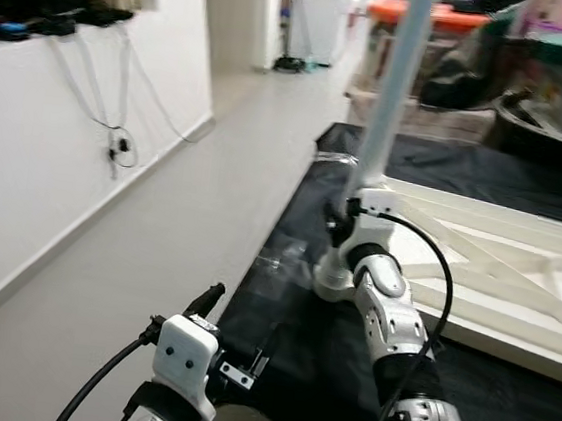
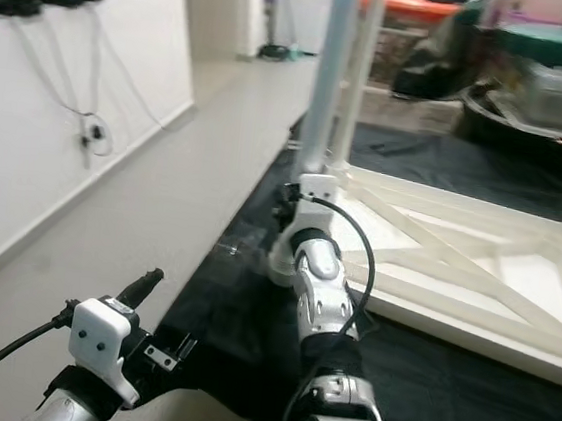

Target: Building children table

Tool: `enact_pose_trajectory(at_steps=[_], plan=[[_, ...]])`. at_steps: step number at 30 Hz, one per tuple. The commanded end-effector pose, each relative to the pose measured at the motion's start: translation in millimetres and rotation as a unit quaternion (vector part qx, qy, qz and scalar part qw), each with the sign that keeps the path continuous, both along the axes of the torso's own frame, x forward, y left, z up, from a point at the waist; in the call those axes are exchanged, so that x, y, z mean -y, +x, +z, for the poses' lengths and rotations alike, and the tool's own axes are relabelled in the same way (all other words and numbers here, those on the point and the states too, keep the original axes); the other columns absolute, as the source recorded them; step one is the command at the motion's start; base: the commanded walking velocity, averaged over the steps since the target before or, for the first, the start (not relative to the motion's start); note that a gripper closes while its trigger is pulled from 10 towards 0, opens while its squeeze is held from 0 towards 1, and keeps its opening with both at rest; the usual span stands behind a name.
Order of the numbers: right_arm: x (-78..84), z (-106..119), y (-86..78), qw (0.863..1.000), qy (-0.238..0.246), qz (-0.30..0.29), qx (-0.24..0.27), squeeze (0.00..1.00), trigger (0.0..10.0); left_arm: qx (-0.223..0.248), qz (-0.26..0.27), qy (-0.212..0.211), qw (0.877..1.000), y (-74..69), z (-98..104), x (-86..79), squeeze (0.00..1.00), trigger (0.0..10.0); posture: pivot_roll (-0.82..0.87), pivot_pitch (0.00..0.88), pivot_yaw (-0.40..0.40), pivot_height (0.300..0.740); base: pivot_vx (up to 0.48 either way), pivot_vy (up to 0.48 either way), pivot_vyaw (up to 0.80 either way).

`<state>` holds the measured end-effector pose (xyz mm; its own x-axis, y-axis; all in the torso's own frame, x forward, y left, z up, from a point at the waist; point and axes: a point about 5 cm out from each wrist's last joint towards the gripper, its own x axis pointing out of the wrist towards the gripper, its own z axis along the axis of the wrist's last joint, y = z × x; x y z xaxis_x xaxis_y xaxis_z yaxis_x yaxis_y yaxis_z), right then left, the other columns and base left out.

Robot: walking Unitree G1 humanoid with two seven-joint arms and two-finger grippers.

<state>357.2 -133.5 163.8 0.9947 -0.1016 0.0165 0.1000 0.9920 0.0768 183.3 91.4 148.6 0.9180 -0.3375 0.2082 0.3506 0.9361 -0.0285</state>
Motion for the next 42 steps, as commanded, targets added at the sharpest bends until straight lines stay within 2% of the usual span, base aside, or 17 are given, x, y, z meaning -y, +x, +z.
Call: enact_pose_trajectory(at_steps=[1,13,14,15,16,17,18,25,26,28,30,31,36,38,39,40,42], plan=[[21.0,-23,-14.0,0.992,0.051,-0.098,-0.056,0.0,0.0,-0.01,0.003,0.004,1.0,1.5,-5,-0.4,0.0,10.0,0.1,0.0,0.007,0.74,0.0,0.0,0.0],[3.6,-14,-16.8,0.989,0.061,-0.131,-0.043,0.0,0.0,-0.011,0.007,0.0,1.0,2.2,-4,-0.5,0.0,10.0,0.06,0.004,0.0,0.74,0.0,0.0,0.0],[-1.1,-11,-16.2,0.992,0.057,-0.103,-0.037,0.0,10.0,-0.012,0.005,0.0,1.0,1.8,-5,-0.1,0.0,10.0,0.06,0.003,0.01,0.74,0.0,0.0,0.0],[-4.2,-9,-15.5,0.995,0.053,-0.082,-0.033,0.0,10.0,-0.012,0.004,0.001,1.0,1.8,-5,0.1,0.0,10.0,0.06,0.005,0.004,0.74,0.0,0.0,0.0],[-5.4,-9,-14.8,0.997,0.04,-0.061,-0.026,0.53,10.0,-0.013,0.003,0.001,1.0,2.1,-5,0.1,0.0,10.0,0.06,0.006,0.006,0.74,0.0,0.0,0.0],[-5.4,-9,-14.8,0.997,0.04,-0.061,-0.026,0.53,10.0,-0.013,0.003,0.001,1.0,2.1,-5,0.1,0.0,10.0,0.06,0.006,0.006,0.74,0.0,0.0,0.0],[-6.9,-9,-14.1,0.998,0.034,-0.039,-0.024,1.0,10.0,-0.013,0.003,0.002,1.0,2.2,-5,0.1,0.0,10.0,0.06,0.006,0.006,0.74,0.0,0.0,0.0],[-5.1,-10,-9.7,0.999,0.045,0.009,-0.012,1.0,10.0,-0.014,0.005,0.002,1.0,2.4,-6,-0.8,0.0,10.0,0.06,0.01,0.007,0.74,0.0,0.0,0.0],[-2.7,-7,-6.4,0.998,0.041,0.039,0.001,0.0,10.0,-0.014,0.007,0.002,1.0,2.4,-6,-1.2,0.0,10.0,0.06,0.008,0.006,0.74,0.0,0.0,0.0],[0.6,-4,-2.9,0.996,0.037,0.076,0.015,0.0,10.0,-0.014,0.008,0.002,1.0,2.5,-6,-1.7,0.0,10.0,0.06,0.008,0.006,0.74,0.0,0.0,0.0],[-5.1,-3,1.9,0.973,0.067,0.219,0.002,0.0,10.0,-0.018,0.008,0.003,1.0,2.3,-7,-2.4,0.0,10.0,0.07,0.006,0.007,0.74,0.0,0.0,0.0],[-5.1,-3,1.9,0.973,0.067,0.219,0.002,0.0,10.0,-0.018,0.008,0.003,1.0,2.3,-7,-2.4,0.0,10.0,0.07,0.006,0.007,0.74,0.0,0.0,0.0],[-5.0,3,7.5,0.928,0.074,0.365,-0.003,0.0,10.0,-0.021,0.009,0.005,1.0,2.6,-8,-4.0,0.0,10.0,0.08,0.008,0.015,0.74,0.0,0.0,0.0],[-10.8,4,6.8,0.883,0.085,0.462,-0.023,0.0,10.0,-0.02,0.007,0.007,1.0,3.1,-8,-2.9,0.0,10.0,0.11,0.004,0.007,0.74,0.0,0.0,0.0],[-10.8,4,6.8,0.883,0.085,0.462,-0.023,0.0,10.0,-0.02,0.007,0.007,1.0,3.1,-8,-2.9,0.0,10.0,0.11,0.004,0.007,0.74,0.0,0.0,0.0],[-17.9,4,4.8,0.841,0.077,0.534,-0.043,0.0,10.0,-0.019,0.009,0.008,1.0,3.3,-8,-2.5,0.0,10.0,0.12,0.0,0.005,0.74,0.0,0.0,0.0],[-20.6,5,4.2,0.826,0.071,0.557,-0.048,0.0,10.0,-0.019,0.009,0.008,1.0,3.3,-8,-2.5,0.0,10.0,0.12,0.0,0.005,0.74,0.0,0.0,0.0]])
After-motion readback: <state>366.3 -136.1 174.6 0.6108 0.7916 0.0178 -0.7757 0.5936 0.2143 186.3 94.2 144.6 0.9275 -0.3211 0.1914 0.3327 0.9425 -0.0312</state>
